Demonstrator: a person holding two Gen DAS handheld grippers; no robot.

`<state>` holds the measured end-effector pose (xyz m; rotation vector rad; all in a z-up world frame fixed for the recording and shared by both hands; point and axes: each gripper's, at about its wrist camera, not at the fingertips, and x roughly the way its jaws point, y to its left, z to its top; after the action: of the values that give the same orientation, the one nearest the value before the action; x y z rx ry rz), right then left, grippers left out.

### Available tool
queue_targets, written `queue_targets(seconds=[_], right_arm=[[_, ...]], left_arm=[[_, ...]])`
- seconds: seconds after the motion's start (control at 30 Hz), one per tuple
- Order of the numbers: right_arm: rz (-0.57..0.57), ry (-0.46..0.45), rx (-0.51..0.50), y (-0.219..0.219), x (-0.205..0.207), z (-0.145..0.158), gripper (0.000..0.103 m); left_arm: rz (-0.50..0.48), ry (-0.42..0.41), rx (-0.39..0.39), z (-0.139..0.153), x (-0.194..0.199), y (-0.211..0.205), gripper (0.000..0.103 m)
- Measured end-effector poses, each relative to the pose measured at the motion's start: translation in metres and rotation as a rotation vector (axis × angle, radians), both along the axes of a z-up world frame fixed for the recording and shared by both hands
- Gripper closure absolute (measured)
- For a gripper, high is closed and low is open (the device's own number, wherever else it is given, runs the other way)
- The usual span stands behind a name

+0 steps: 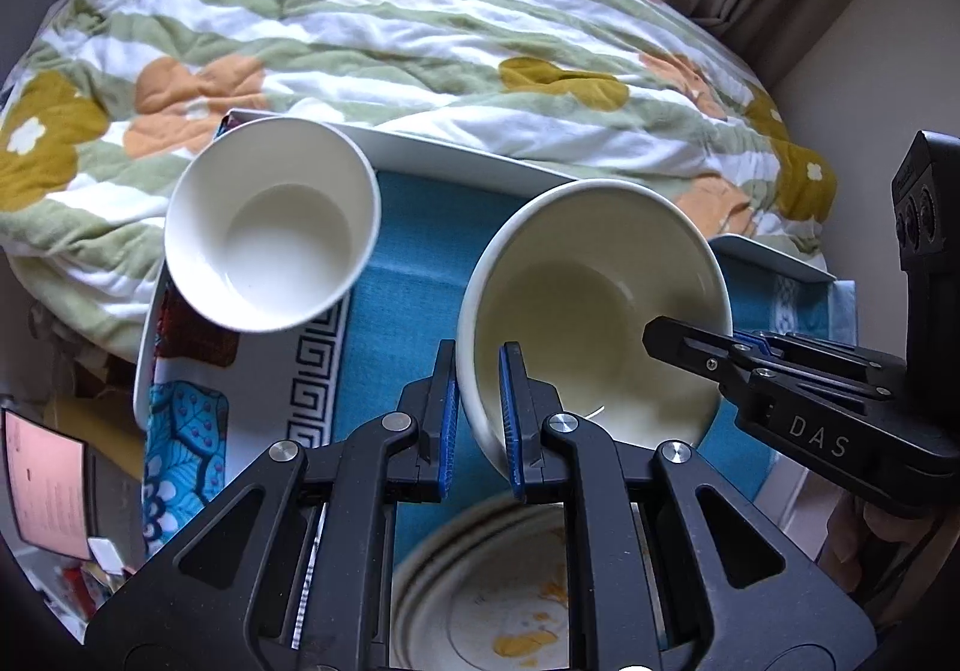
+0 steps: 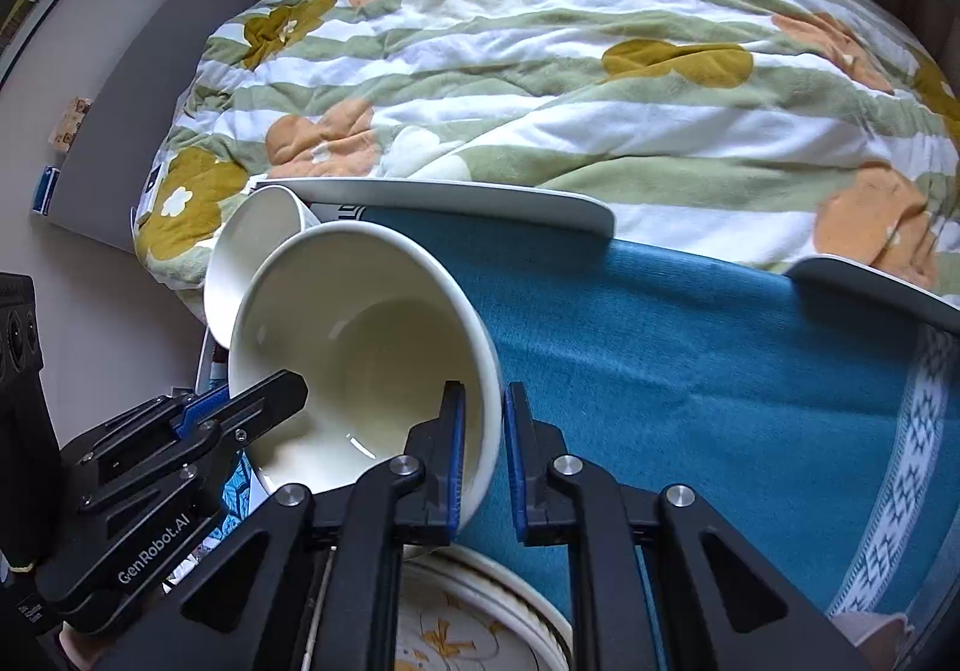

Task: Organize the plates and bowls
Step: 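Carry the cream bowl and lower it into the pink bowl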

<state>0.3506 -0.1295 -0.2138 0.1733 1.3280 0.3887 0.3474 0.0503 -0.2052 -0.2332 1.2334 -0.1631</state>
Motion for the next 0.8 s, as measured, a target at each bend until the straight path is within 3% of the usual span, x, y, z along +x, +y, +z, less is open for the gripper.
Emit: queue_targets(seconds=[0.43,0.8], right_arm=[[-0.063,-0.091,-0.014,-0.106,-0.086,0.063,0.091],[-0.168,-0.08,-0.042,-0.215,-0.174,0.057,0.091]], left_arm=[[-0.111,-0.068,-0.018,0.062,-0.069,-0.111,0.092],[-0.214,-0.021,-0.054,0.054,-0.142,-0.231,0.092]])
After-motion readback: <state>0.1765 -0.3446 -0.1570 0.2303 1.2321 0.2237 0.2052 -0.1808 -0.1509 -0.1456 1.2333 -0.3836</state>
